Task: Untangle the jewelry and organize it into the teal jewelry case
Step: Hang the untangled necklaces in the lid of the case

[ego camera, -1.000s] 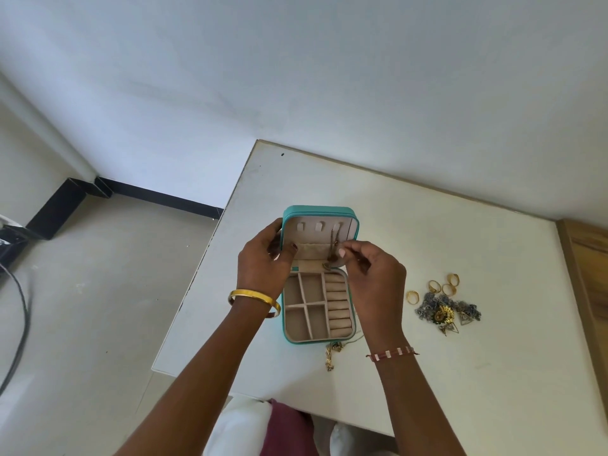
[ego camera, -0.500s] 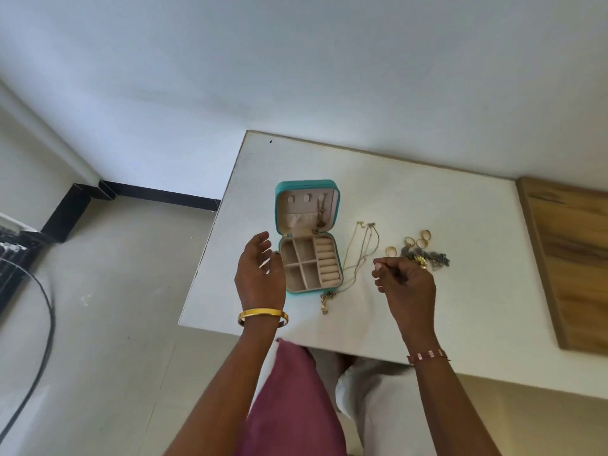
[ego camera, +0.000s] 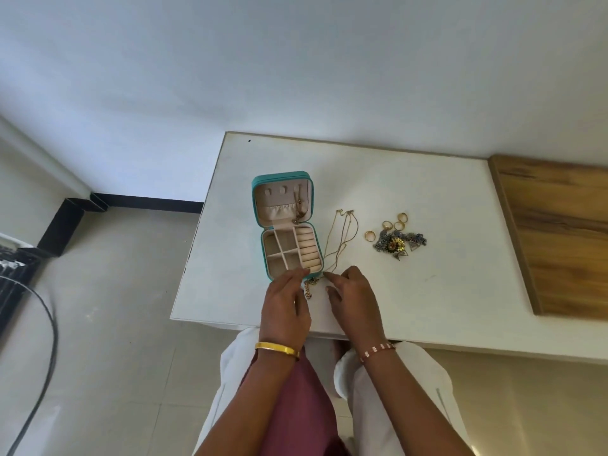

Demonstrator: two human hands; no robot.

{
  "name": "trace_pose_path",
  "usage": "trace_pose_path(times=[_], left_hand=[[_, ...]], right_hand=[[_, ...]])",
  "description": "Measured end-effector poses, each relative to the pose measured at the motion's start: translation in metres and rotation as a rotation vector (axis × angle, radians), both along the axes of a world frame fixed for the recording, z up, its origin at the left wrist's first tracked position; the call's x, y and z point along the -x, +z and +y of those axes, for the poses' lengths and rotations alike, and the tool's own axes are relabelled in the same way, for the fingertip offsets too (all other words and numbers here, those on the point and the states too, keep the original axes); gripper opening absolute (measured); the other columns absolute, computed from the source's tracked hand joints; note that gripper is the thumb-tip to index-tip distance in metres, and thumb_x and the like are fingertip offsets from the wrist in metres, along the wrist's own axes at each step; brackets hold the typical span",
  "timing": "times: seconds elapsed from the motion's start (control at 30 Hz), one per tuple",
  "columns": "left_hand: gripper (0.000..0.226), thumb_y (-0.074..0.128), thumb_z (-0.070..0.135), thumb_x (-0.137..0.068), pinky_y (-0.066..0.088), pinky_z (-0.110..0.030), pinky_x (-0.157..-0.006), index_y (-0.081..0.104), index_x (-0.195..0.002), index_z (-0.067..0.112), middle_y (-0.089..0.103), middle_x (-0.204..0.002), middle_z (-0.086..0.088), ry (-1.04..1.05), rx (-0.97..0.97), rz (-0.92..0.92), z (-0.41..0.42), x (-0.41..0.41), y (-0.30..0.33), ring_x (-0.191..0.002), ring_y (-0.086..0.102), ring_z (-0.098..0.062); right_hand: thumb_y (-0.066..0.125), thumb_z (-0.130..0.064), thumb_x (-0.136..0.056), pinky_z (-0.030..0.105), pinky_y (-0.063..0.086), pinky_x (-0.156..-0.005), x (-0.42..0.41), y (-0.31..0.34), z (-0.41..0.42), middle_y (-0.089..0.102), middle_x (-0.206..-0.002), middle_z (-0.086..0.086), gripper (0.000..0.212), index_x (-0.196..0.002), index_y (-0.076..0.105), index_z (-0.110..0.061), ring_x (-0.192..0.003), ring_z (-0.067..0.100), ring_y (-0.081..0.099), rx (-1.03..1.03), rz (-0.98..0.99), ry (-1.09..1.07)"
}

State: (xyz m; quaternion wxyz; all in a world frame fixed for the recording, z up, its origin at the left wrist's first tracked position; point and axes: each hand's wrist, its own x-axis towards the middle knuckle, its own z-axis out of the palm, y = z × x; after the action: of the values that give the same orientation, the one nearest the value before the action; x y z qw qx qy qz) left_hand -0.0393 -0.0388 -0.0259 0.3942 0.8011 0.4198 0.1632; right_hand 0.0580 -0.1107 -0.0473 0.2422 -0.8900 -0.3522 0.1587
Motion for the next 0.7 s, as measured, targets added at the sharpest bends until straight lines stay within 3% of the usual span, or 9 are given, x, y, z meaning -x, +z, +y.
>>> trace_pose_path(times=[0.1, 0.23, 0.43, 0.6, 0.7], left_hand=[[0.046, 0.043, -0.001, -0.09, 0.015, -0.012, -0.103, 0.043, -0.133, 0.013, 0.043, -0.141, -0.003, -0.107, -0.024, 0.084, 0.003, 0.0, -0.005, -0.134, 0.032, -0.017], [0.046, 0.043, -0.001, -0.089, 0.005, -0.014, -0.105, 0.041, -0.134, 0.01, 0.041, -0.142, -0.006, -0.174, -0.074, 0.129, 0.003, 0.001, -0.007, -0.137, 0.027, -0.019], [0.048, 0.042, -0.001, -0.089, 0.011, -0.018, -0.106, 0.041, -0.135, 0.013, 0.04, -0.144, -0.004, -0.164, -0.085, 0.164, 0.006, 0.0, -0.011, -0.138, 0.025, -0.022], [0.048, 0.042, -0.002, -0.089, 0.016, -0.023, -0.11, 0.041, -0.135, 0.013, 0.04, -0.144, -0.006, -0.171, -0.083, 0.166, 0.007, 0.0, -0.01, -0.138, 0.024, -0.023], [0.048, 0.042, -0.001, -0.089, 0.015, -0.023, -0.11, 0.042, -0.135, 0.013, 0.04, -0.144, -0.007, -0.169, -0.1, 0.172, 0.009, 0.001, -0.011, -0.139, 0.023, -0.024]], right_hand=[[0.049, -0.015, -0.093, 0.022, 0.041, -0.075, -0.001, -0.001, -0.007, 0.05, -0.105, 0.01, 0.037, -0.13, 0.052, -0.018, -0.098, 0.022, 0.048, 0.072, -0.043, 0.046], [0.052, -0.013, -0.092, 0.021, 0.039, -0.071, -0.006, 0.0, -0.021, 0.051, -0.1, 0.011, 0.032, -0.123, 0.059, -0.016, -0.094, 0.022, 0.048, 0.068, -0.059, 0.044], [0.056, -0.014, -0.089, 0.021, 0.037, -0.072, -0.011, 0.004, -0.031, 0.058, -0.097, 0.014, 0.021, -0.103, 0.068, -0.004, -0.091, 0.025, 0.054, 0.051, -0.069, -0.009], [0.055, -0.015, -0.09, 0.027, 0.045, -0.078, -0.008, -0.001, -0.02, 0.057, -0.106, 0.014, 0.032, -0.121, 0.059, -0.009, -0.1, 0.025, 0.054, 0.05, -0.086, 0.052], [0.067, -0.008, -0.08, 0.027, 0.048, -0.059, -0.005, -0.003, -0.012, 0.06, -0.087, 0.012, 0.02, -0.101, 0.069, -0.006, -0.08, 0.025, 0.06, 0.067, -0.215, 0.1]])
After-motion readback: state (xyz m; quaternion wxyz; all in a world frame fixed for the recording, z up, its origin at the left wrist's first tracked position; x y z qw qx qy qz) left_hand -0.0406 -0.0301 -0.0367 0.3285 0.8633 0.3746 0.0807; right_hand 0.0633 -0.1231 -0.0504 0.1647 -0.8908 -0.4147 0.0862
